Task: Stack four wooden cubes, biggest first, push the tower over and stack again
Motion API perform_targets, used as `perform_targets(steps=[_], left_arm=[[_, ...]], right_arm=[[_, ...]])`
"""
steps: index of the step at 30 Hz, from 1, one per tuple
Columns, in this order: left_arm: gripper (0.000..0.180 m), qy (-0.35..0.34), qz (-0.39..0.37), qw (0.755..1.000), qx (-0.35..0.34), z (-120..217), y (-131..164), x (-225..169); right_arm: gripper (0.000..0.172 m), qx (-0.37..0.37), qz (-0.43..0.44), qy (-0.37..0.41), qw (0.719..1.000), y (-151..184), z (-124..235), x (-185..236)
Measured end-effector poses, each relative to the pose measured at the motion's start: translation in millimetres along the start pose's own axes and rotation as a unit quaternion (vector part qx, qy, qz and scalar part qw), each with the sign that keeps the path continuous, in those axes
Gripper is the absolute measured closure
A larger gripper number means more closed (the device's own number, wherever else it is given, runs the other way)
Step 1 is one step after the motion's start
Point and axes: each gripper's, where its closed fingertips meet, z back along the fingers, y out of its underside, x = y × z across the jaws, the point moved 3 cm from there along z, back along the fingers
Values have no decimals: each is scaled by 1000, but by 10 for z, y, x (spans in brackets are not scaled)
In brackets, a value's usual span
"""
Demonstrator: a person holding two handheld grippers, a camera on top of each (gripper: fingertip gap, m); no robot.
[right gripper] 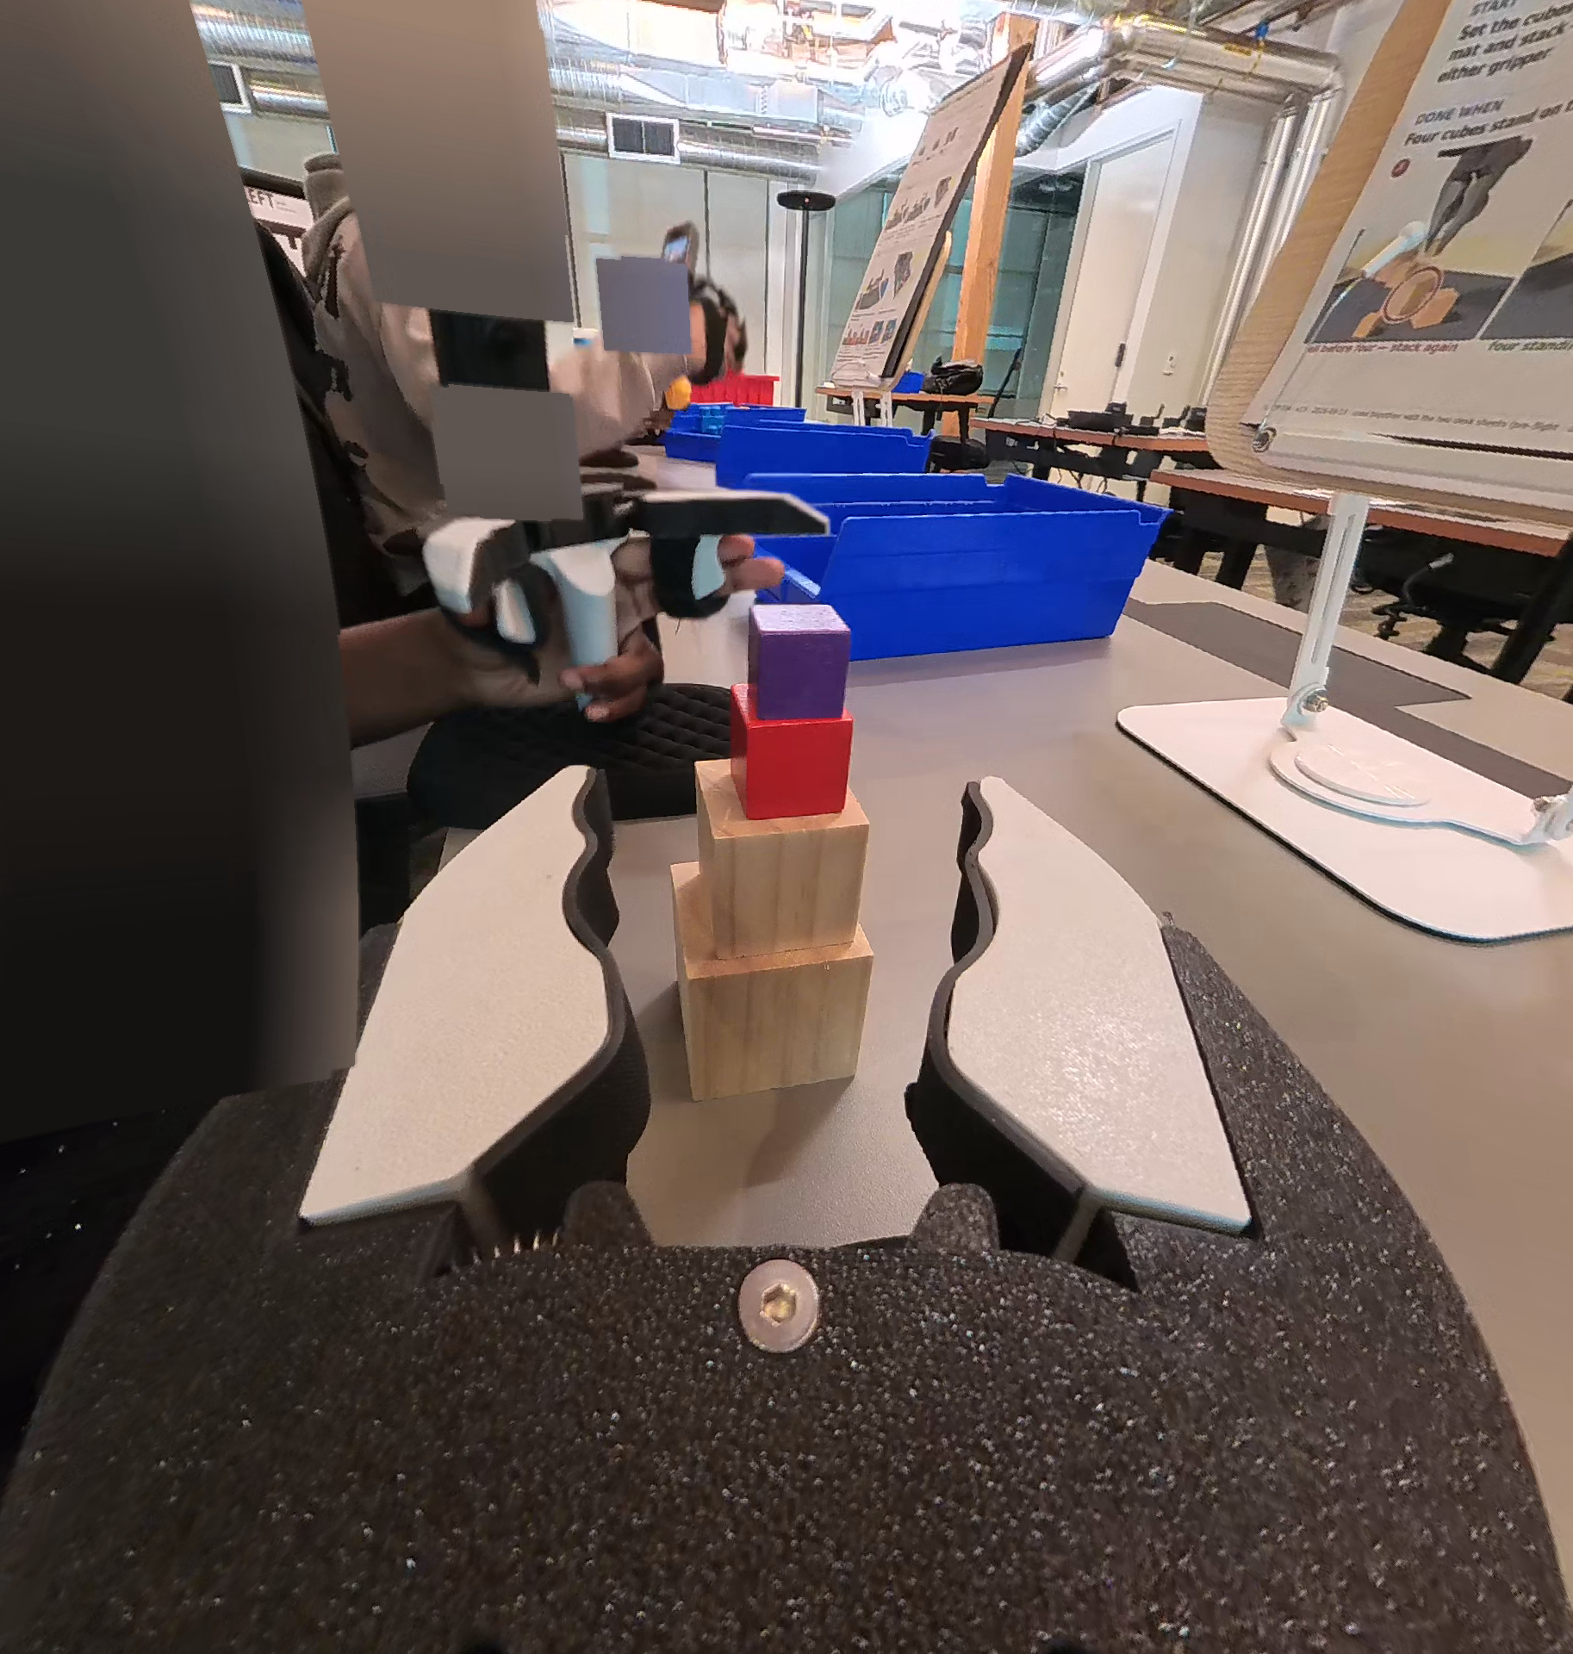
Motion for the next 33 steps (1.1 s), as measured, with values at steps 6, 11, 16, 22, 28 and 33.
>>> perform_targets(steps=[6, 11, 16, 22, 28, 33], left_arm=[[36, -7, 0, 1000, -7, 9, 19, 5], [47, 9, 2, 1000, 5, -14, 56, -20], [53, 9, 3, 1000, 4, -12, 56, -18], [54, 2, 7, 1000, -8, 12, 35, 2], [53, 0, 9, 1000, -5, 7, 42, 8], [53, -3, 6, 1000, -3, 3, 47, 6]], right_arm=[[98, 2, -2, 4, 1000, 1, -3, -10], [119, -7, 1, 15, 1000, -93, 57, -8], [172, 94, 29, 20, 995, -106, 157, 38], [172, 266, 46, 43, 962, 194, 124, 58], [172, 302, 25, 2, 953, 321, -47, 210], [172, 301, 33, 0, 953, 375, -123, 202]])
